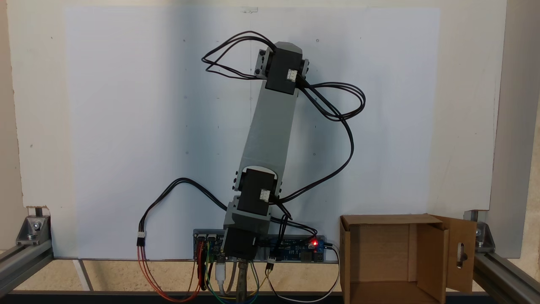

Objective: Grasp a green dice and put it in the bin.

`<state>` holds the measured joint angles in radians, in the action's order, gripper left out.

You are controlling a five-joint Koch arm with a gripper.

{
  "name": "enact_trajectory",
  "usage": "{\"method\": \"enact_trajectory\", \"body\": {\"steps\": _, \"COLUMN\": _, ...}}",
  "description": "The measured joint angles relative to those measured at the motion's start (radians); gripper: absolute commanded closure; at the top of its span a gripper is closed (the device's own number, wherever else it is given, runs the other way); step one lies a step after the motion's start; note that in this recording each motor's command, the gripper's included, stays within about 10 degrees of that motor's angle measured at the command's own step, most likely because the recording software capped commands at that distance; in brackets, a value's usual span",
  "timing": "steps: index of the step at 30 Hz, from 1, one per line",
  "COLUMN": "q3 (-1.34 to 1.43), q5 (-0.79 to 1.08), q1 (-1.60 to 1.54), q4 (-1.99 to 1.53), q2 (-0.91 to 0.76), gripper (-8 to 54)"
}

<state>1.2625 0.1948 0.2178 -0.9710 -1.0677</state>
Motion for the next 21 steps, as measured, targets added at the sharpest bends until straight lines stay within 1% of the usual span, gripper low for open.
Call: {"method": "enact_trajectory", "body": {"steps": 21, "q3": 0.066, "q5": -0.015, "q1": -0.002, "q4": 0.092, "q2": 0.012, "gripper": 1.2}}
